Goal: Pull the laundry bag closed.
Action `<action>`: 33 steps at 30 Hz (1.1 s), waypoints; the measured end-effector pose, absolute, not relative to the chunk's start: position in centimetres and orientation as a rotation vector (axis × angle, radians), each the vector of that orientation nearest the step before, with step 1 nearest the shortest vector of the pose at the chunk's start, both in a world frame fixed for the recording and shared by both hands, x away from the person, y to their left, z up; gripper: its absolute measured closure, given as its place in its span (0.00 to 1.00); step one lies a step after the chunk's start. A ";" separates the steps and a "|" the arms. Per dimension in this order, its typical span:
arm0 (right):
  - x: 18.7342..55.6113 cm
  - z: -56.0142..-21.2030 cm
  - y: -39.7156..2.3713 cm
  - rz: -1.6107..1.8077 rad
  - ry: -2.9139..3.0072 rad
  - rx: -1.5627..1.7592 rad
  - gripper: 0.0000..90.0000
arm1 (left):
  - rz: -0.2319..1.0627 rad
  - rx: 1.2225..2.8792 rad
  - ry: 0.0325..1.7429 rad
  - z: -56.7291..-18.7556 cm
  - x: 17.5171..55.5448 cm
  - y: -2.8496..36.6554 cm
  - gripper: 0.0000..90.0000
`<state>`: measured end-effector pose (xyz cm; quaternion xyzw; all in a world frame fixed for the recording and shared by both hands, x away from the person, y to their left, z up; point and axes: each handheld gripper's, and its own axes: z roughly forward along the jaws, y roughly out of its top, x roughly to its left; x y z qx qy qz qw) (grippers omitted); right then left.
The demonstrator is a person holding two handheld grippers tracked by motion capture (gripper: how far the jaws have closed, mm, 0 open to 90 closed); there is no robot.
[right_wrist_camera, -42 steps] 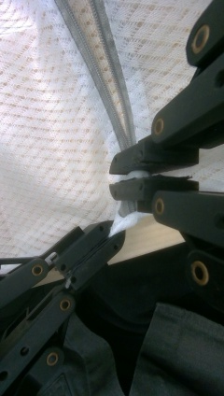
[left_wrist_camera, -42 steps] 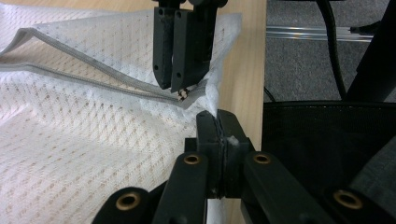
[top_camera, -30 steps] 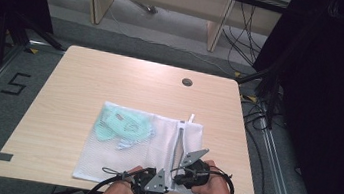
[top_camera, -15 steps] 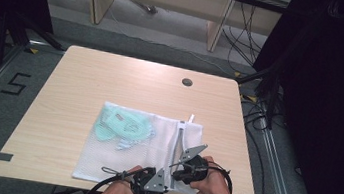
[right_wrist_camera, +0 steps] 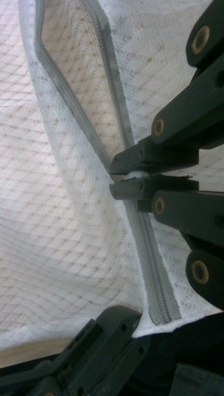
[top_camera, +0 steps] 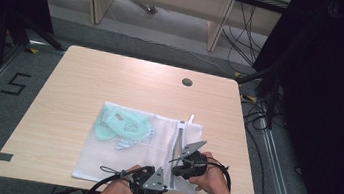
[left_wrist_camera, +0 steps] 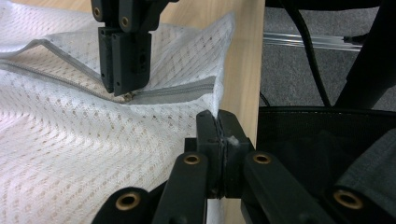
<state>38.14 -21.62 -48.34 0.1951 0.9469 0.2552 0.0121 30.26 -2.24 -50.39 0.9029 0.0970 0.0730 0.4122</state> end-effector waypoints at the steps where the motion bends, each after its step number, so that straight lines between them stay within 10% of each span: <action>1: 38.3 -48.4 -21.6 0.796 2.951 0.610 0.96 | 0.181 2.270 0.246 -50.4 30.3 -2.2 0.99; 33: 40.1 -48.3 -21.3 0.768 2.920 0.651 0.96 | 0.157 2.259 0.268 -50.3 30.2 -1.9 0.99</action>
